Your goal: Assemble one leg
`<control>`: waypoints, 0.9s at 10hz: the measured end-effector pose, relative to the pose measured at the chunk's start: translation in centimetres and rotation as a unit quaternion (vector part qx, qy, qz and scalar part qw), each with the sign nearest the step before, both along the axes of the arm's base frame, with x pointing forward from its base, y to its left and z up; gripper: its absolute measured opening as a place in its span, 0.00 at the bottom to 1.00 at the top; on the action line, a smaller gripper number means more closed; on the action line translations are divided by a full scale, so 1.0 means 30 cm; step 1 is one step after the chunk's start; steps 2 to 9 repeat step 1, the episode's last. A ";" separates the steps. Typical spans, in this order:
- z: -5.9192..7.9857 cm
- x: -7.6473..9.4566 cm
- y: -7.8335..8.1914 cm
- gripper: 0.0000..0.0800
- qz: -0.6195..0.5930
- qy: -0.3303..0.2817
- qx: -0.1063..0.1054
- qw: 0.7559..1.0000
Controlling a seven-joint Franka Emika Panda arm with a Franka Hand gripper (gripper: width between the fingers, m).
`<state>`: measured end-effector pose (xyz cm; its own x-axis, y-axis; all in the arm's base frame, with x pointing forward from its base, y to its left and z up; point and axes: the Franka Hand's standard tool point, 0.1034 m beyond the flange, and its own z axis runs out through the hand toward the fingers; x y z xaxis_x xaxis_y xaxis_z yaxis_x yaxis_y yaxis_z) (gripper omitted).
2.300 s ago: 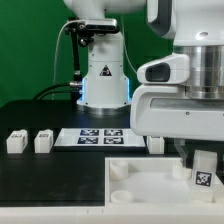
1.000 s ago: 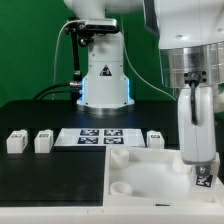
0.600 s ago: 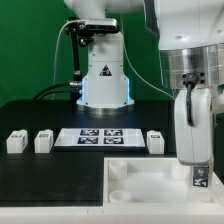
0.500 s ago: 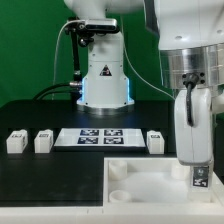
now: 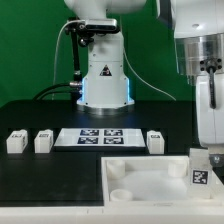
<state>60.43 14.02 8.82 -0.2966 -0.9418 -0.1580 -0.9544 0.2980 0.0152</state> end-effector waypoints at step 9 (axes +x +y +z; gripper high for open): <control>-0.002 -0.001 0.000 0.81 0.001 0.000 0.000 1.000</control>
Offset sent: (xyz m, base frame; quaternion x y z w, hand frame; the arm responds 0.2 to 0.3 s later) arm 0.0000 0.0000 0.0000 0.0000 0.0000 0.0000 1.0000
